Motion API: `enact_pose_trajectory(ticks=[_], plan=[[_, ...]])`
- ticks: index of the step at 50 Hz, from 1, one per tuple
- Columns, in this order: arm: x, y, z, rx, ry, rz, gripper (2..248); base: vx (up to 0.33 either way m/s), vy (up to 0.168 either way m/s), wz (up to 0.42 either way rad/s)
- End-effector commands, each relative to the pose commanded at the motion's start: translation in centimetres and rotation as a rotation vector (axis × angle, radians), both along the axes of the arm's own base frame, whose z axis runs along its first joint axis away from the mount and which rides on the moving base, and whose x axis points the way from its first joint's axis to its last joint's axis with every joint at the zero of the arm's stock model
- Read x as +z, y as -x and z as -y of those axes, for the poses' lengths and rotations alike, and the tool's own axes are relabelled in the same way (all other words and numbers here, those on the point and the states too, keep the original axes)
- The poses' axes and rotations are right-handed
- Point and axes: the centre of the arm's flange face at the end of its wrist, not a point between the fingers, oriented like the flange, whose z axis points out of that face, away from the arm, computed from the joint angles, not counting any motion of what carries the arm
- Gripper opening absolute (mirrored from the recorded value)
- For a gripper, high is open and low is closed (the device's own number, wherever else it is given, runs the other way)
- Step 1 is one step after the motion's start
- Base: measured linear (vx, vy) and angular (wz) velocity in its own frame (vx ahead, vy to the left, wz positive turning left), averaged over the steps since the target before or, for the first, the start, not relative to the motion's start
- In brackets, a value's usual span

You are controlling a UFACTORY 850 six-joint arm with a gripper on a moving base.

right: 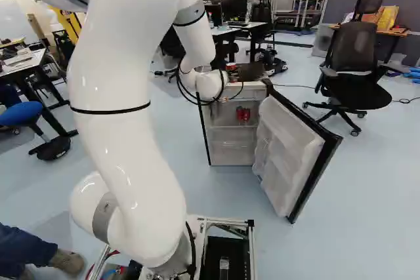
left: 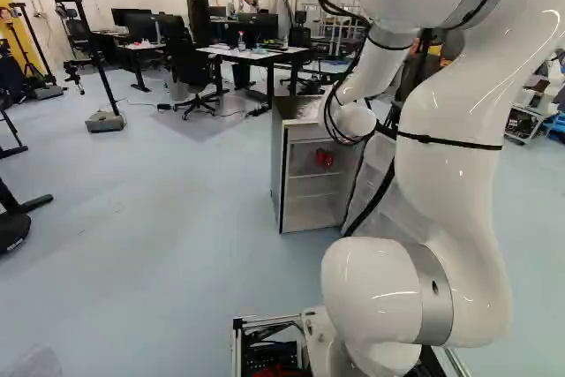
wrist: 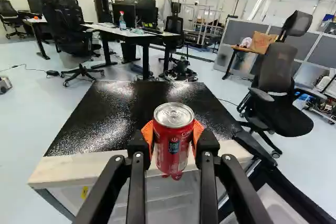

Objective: Grab a drink from the fridge

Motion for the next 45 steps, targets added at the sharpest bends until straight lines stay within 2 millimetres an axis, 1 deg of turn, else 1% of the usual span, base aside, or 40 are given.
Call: enact_pose_trajectory(ticks=[24, 45], plan=[[-0.9, -3.6, 0.6, -0.036, -0.029, -0.022, 95, 0.0, 0.0, 0.0], [-1.7, -6.3, 2.1, -0.085, -0.056, -0.037, 95, 0.0, 0.0, 0.0]])
